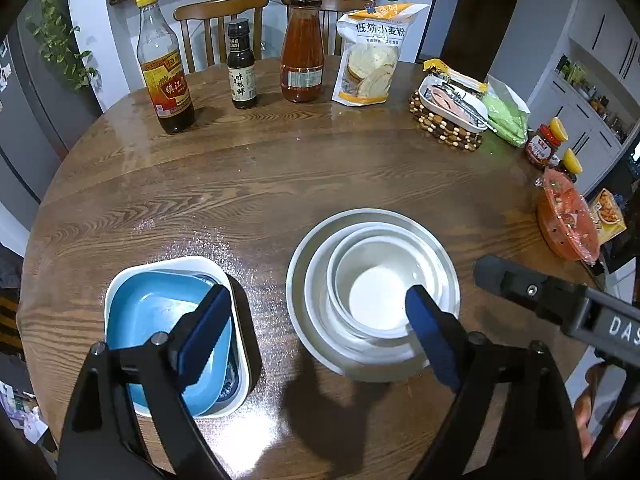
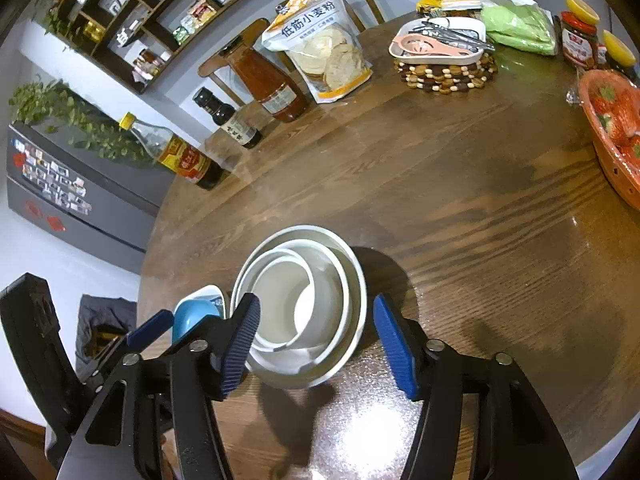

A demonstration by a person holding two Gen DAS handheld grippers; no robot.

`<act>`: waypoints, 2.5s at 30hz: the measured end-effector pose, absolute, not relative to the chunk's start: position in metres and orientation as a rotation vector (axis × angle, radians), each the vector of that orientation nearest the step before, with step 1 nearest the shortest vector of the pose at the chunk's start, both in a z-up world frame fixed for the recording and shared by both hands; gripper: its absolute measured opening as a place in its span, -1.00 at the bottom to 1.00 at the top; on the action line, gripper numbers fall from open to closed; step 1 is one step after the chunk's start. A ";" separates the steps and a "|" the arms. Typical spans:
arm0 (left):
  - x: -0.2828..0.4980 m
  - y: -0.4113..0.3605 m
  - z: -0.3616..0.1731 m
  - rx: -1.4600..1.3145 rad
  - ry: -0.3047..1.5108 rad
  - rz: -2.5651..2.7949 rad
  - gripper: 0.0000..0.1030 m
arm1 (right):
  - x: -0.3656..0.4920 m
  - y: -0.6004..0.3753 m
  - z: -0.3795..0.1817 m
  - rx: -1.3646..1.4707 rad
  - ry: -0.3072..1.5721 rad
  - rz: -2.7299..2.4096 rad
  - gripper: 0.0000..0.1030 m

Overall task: Organize plates and bowls
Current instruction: 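Open the left gripper and withdraw from the nested bowls, then move the left gripper to the rim of the large white bowl stack, then close the left gripper on the rim of the large white bowl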

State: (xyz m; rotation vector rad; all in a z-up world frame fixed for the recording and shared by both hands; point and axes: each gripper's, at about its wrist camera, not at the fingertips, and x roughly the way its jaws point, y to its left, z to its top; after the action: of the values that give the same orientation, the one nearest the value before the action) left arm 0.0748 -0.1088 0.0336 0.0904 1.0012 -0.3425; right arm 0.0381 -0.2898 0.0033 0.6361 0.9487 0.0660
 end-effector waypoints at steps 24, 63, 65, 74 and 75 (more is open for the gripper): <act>0.089 -0.049 0.022 -0.180 1.167 -0.301 0.96 | 0.025 -0.319 -0.033 0.749 1.018 0.095 0.38; 0.138 -0.077 -0.016 -0.041 1.289 -0.251 0.07 | 0.066 -0.312 -0.062 0.645 1.108 0.044 -0.04; 0.138 -0.081 -0.015 -0.025 1.285 -0.253 -0.01 | 0.067 -0.311 -0.064 0.648 1.112 0.048 -0.06; 0.134 -0.098 -0.015 0.038 1.238 -0.233 -0.41 | 0.067 -0.309 -0.067 0.667 1.093 0.069 -0.27; 0.133 -0.100 -0.015 0.046 1.229 -0.231 -0.50 | 0.067 -0.309 -0.066 0.671 1.087 0.075 -0.33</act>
State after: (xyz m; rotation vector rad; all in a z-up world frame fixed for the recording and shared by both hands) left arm 0.1330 -0.0995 -0.0151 0.0455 1.2289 -0.2313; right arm 0.0666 -0.3086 -0.0665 0.6707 1.0866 0.0746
